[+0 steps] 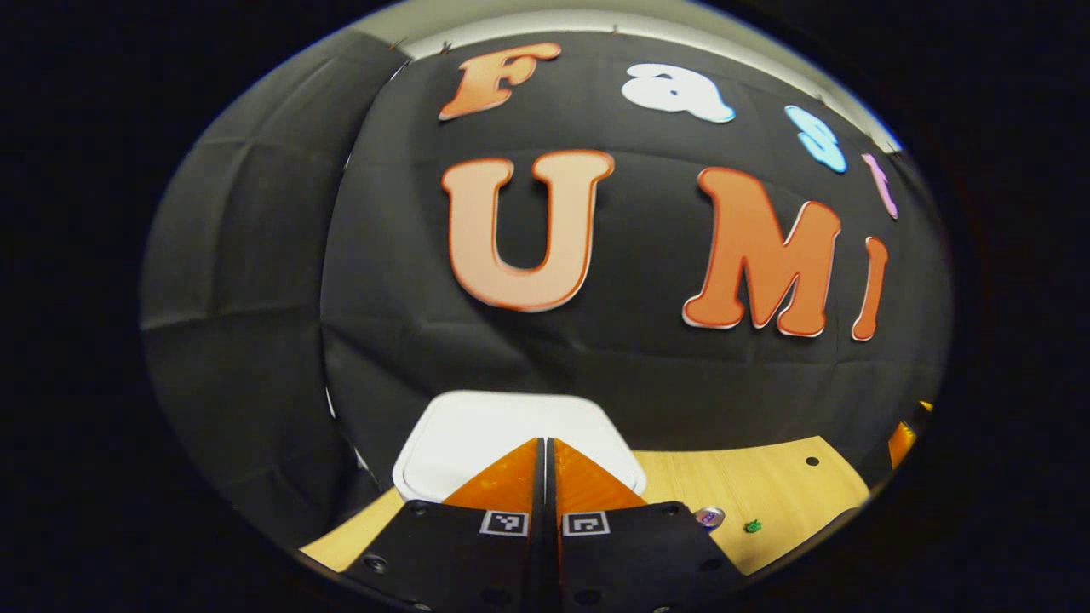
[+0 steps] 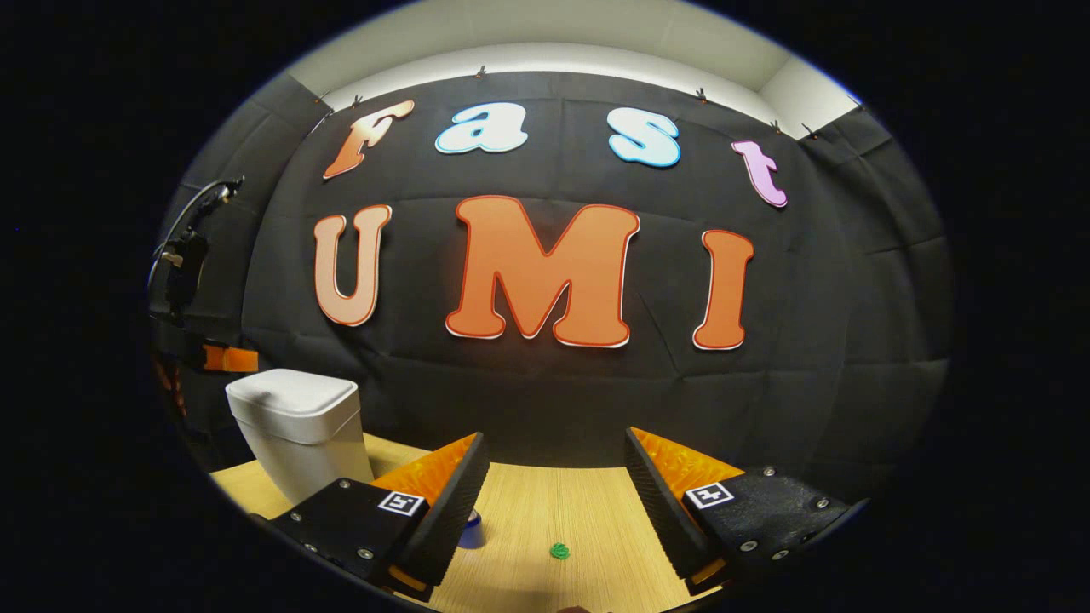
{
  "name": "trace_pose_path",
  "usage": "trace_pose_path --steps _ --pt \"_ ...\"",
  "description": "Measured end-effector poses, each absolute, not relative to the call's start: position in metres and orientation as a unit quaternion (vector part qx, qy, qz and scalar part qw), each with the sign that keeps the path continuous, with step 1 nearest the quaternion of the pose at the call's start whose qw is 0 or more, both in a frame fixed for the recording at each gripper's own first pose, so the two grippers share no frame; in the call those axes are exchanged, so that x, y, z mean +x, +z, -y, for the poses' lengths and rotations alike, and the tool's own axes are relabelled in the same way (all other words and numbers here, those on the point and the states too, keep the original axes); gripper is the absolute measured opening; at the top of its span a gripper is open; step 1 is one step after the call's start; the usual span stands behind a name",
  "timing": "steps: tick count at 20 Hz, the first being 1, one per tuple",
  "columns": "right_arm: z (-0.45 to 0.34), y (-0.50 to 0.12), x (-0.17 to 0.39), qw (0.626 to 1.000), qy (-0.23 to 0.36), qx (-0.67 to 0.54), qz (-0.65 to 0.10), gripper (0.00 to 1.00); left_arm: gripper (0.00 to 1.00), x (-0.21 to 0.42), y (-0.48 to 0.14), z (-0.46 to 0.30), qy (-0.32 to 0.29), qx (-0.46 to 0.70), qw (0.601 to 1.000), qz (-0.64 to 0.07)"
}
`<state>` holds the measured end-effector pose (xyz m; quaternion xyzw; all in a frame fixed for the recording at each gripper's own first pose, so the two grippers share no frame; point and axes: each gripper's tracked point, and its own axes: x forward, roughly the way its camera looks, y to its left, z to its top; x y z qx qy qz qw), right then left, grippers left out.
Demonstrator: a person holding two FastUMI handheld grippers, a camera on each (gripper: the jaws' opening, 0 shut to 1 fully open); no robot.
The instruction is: Press the lid of the desktop garbage bin to open it, pick up the crumpled paper on the desktop and throw it into the bin, then pick up the pop can on the desktop and drop it into the bin, and finally close the garbage bin lid.
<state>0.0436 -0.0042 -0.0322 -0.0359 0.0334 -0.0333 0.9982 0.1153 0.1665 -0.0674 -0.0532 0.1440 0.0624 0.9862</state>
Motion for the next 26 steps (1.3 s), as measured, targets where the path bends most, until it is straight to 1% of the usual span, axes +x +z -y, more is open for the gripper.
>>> trace_pose_path --steps 1,2,3,4,5,6,7,8,10,15,17,19,20,21,23,24,26 --pt "0.003 -0.033 0.044 0.998 -0.032 -0.036 -0.034 0.95 0.00 0.111 -0.079 -0.170 0.068 -0.061 0.983 -0.160" --pt "0.003 -0.033 0.046 0.998 -0.031 -0.035 -0.035 0.95 0.00 0.114 -0.081 -0.164 0.053 -0.074 0.983 -0.160" --pt "0.003 -0.034 0.048 0.998 -0.030 -0.033 -0.036 0.95 0.00 0.117 -0.082 -0.166 0.055 -0.073 0.983 -0.157" --pt "0.003 -0.037 0.049 0.998 -0.030 -0.033 -0.038 0.95 0.00 0.119 -0.090 -0.180 0.081 -0.056 0.981 -0.169" --pt "0.002 -0.039 0.050 0.998 -0.029 -0.033 -0.041 0.95 0.00 0.124 -0.093 -0.186 0.086 -0.051 0.981 -0.167" --pt "0.003 -0.041 0.052 0.998 -0.030 -0.035 -0.043 0.95 0.00 0.129 -0.088 -0.183 0.076 -0.055 0.983 -0.158" --pt "0.004 -0.044 0.053 0.998 -0.030 -0.036 -0.047 0.95 0.00 0.128 -0.092 -0.178 0.072 -0.054 0.981 -0.174" --pt "0.005 -0.045 0.054 0.998 -0.031 -0.036 -0.049 0.95 0.00 0.124 -0.092 -0.172 0.060 -0.058 0.982 -0.172" --pt "0.005 -0.050 0.057 0.997 -0.031 -0.033 -0.056 0.95 0.00 0.128 -0.093 -0.169 0.064 -0.050 0.980 -0.180" --pt "0.005 -0.057 0.058 0.997 -0.029 -0.030 -0.063 0.95 0.00 0.126 -0.092 -0.171 0.071 -0.051 0.980 -0.179" --pt "0.005 -0.064 0.058 0.997 -0.026 -0.024 -0.071 0.95 0.00 0.123 -0.077 -0.174 0.081 -0.039 0.983 -0.158" --pt "0.009 -0.070 0.059 0.997 -0.025 -0.018 -0.076 0.95 0.30 0.120 -0.044 -0.172 0.084 -0.034 0.990 -0.109" --pt "0.009 -0.076 0.059 0.996 -0.024 -0.017 -0.082 0.95 0.39 0.117 -0.024 -0.168 0.083 -0.032 0.993 -0.081" --pt "0.011 -0.084 0.060 0.996 -0.022 -0.016 -0.090 0.95 0.53 0.111 -0.013 -0.162 0.080 -0.028 0.994 -0.063" --pt "0.011 -0.099 0.061 0.994 -0.018 -0.014 -0.105 0.95 0.65 0.102 -0.003 -0.156 0.078 -0.019 0.996 -0.049" --pt "0.011 -0.106 0.063 0.993 -0.015 -0.014 -0.113 0.95 0.66 0.097 0.002 -0.152 0.074 -0.023 0.996 -0.047" --pt "0.012 -0.125 0.065 0.992 -0.010 -0.017 -0.129 0.95 0.74 0.083 0.008 -0.143 0.068 -0.036 0.996 -0.043"
